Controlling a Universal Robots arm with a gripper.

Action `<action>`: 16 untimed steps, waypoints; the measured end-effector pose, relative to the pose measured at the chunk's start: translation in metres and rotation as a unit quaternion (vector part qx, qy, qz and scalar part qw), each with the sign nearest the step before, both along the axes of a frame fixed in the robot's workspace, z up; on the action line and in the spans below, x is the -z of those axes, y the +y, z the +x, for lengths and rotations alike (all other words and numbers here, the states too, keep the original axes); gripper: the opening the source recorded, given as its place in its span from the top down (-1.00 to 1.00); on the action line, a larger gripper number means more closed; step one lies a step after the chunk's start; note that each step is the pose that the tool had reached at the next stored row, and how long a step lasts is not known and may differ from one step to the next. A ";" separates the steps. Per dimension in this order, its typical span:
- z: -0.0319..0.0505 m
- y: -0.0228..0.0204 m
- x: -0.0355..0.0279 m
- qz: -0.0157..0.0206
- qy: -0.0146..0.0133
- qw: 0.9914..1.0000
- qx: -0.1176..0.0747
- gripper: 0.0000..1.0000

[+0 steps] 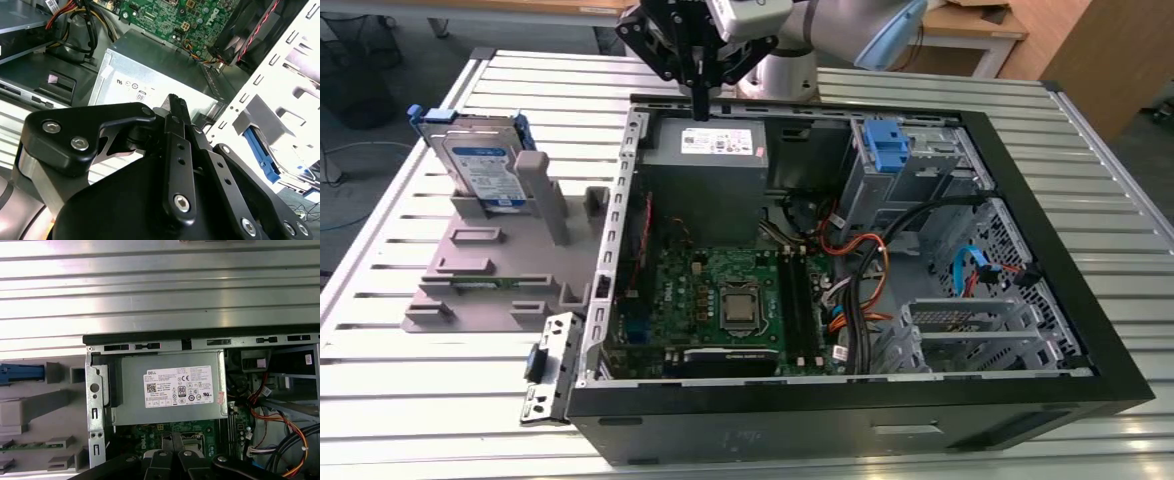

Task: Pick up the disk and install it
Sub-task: 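Reach for the disk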

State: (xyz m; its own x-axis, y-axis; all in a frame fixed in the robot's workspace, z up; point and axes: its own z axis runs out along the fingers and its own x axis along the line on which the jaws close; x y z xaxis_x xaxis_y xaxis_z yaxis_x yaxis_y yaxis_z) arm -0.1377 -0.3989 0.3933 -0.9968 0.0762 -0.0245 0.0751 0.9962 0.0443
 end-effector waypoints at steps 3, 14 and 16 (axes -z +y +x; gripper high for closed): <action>-0.0005 0.0000 0.0000 0.000 0.000 1.000 0.000 0.79; -0.0042 0.0000 0.0001 0.000 0.000 1.000 0.000 0.79; -0.0066 0.0000 0.0001 0.000 0.000 1.000 0.000 0.79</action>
